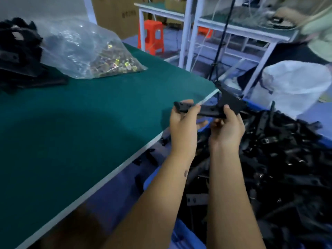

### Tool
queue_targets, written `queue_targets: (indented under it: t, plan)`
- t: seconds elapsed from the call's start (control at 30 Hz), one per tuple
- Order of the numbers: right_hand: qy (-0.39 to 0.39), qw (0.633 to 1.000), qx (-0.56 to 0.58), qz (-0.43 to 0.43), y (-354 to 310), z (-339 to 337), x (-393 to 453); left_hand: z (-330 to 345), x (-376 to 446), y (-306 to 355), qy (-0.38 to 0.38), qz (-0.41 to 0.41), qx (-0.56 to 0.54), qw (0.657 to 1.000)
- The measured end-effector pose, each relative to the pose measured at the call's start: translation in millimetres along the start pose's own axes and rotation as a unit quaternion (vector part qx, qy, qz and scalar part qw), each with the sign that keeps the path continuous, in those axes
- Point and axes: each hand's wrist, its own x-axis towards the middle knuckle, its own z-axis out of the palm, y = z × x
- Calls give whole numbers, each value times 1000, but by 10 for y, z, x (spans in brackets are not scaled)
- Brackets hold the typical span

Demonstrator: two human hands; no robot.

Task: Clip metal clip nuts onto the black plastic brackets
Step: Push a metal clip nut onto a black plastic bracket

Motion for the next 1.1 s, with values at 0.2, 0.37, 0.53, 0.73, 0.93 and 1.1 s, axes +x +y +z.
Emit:
queue_targets:
  t: [0.2,0.37,0.53,0.73,0.93,1.1]
  plan:
    - [26,980,-193,-26,-148,-827,312,-245,-135,-642,-74,-225,157,959]
    - [174,958,-229,3,-81,-1109,531,-554,-173,-843,-90,-343,297,887]
    - [312,852,-420,-34,-26,-906,488,-681,-113,-680,-144,-318,371,860]
    - [67,904,-370,-204,27,221,-18,-312,-54,-85,-225,-191,194,935]
    - [-133,879,-323,-325,210,1440,-843,-546,107,1019,-136,-85,37,986]
    - [-330,830,-360,-269,874,2071,-1503,-1379,169,1817,16,58,112,992]
